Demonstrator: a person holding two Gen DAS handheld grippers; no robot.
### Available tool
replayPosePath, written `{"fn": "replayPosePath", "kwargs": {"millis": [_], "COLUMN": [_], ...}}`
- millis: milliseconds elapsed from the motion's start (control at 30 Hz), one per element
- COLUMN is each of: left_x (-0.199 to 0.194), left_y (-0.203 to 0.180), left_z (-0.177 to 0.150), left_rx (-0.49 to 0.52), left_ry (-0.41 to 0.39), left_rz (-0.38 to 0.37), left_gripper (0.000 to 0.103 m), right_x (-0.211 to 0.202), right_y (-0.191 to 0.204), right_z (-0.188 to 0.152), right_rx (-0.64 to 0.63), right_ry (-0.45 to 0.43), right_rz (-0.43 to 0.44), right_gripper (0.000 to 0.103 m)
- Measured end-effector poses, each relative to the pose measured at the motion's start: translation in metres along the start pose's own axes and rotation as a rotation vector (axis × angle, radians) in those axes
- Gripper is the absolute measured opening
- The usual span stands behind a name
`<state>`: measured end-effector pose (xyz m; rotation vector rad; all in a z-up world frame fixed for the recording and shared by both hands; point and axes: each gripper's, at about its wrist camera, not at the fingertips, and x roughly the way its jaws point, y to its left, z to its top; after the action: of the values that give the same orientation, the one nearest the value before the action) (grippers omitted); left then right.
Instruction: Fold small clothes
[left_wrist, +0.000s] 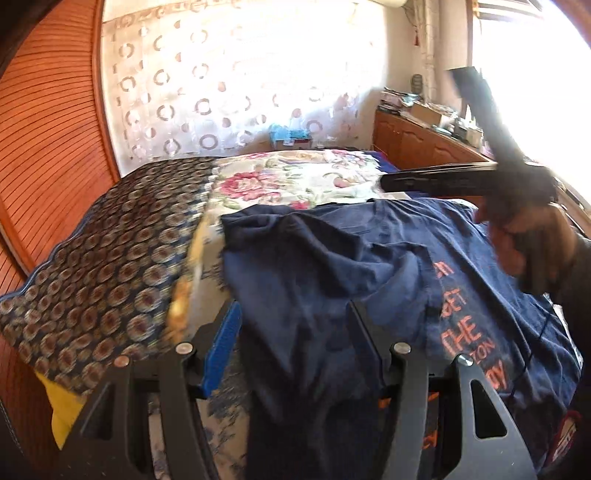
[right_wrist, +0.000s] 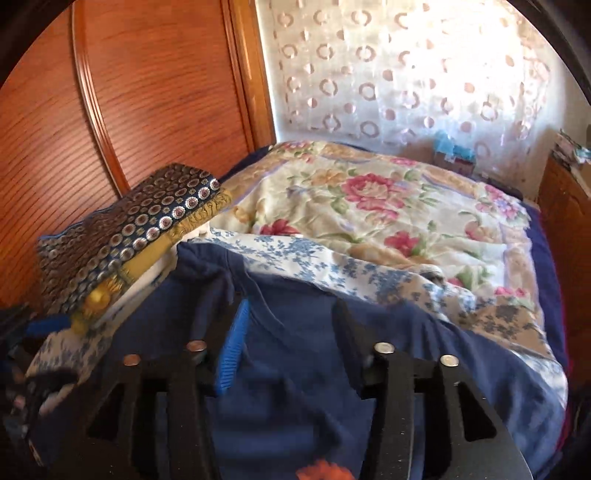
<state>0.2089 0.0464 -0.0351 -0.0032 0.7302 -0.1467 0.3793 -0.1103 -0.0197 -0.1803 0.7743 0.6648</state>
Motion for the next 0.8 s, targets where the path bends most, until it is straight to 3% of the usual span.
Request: {"fn": "replayPosePath", "kwargs": {"millis": [100,333,600,700,800], "left_x": [0.011,0.034,0.053,0.063,0.076], "left_y": [-0.017,-0.055,-0.099,-0.111,-0.119], "left_z": [0.007,0.020,0.027,0.026,0.022], "left_rx": [0.025,0.094,0.161,0.180,0.198], "left_ry": [0.011,0.035,0.072,0.094,0.129], "left_rz": [-0.033,-0.081,-0.151,-0.160,-0.151], "left_gripper": [0.059,0.059,0.059,0.059,0.059], "right_x": [-0.037,-0.120,-0.231,-0.250,-0.242], "right_y": [-0.014,-0.057,-0.116,-0.136,-0.155], "right_z": [-0.017,-0.055,-0.081,-0.093,-0.112], "right_rx": [0.009,0.055,0.145,0.181,0.220], "right_ry": [-0.027,-0.067,-0.151,-0.146,-0.099], "right_rz": [-0.037,-0.145,-0.330,-0.374,-0.390], "right_gripper": [0.062,0.062,0.062,0.062,0.062]}}
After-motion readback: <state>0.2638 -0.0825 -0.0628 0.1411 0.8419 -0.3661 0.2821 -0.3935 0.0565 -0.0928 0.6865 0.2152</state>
